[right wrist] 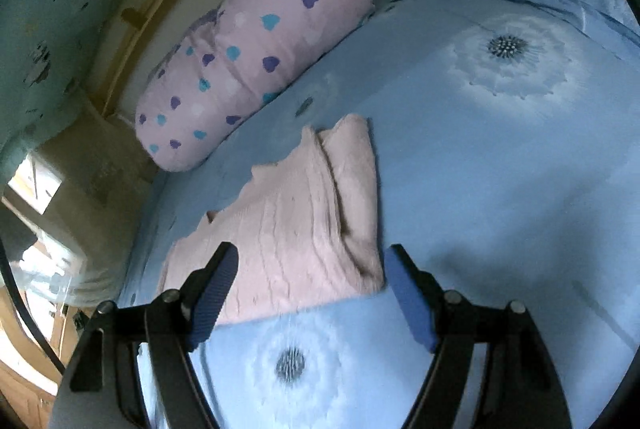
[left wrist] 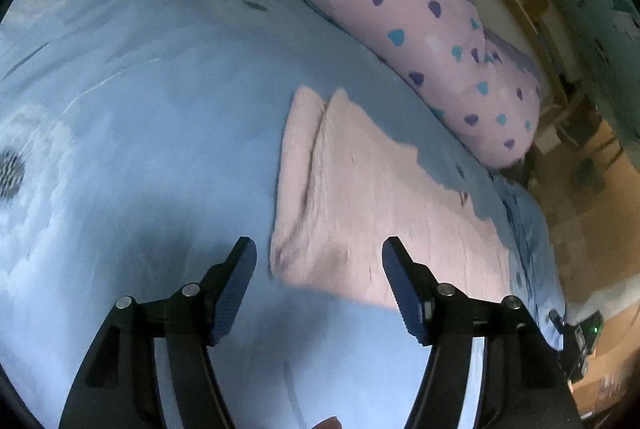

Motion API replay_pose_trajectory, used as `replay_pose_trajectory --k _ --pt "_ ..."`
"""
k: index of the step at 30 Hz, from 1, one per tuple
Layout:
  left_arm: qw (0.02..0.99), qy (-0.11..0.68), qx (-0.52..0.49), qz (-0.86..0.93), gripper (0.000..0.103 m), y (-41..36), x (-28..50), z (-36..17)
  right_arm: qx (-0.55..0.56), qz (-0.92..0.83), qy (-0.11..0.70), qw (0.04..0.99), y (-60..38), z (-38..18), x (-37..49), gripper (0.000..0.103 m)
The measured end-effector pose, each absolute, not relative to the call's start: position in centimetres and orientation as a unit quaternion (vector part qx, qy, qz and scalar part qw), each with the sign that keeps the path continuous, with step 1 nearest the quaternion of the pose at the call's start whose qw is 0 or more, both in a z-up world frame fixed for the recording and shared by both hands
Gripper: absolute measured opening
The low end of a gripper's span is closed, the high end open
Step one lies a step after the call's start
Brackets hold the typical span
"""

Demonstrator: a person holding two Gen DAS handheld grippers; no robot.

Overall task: Fold small clothes
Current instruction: 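Open both grippers and release the folded hem onto the cardigan, then reach both grippers to the folded edge and close on it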

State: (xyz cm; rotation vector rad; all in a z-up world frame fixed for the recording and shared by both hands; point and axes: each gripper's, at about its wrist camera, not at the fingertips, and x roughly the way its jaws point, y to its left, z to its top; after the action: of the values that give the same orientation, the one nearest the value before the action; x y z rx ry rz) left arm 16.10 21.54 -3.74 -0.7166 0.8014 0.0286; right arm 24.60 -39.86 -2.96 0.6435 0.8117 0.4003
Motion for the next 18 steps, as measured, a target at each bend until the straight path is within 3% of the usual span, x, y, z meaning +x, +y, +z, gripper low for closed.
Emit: replay_pose_trajectory --k 11,18 --pt "0.798 0.416 -0.435 -0.031 0.06 22.4 16.1 -8.2 0.254 0.172 0.45 0.839 -39.7 -7.8 24.2 0.079" --pt "0.796 0.41 -0.442 -0.051 0.06 22.7 18.0 -8.5 0.282 0.212 0.434 0.829 -39.4 -9.0 26.5 0.08"
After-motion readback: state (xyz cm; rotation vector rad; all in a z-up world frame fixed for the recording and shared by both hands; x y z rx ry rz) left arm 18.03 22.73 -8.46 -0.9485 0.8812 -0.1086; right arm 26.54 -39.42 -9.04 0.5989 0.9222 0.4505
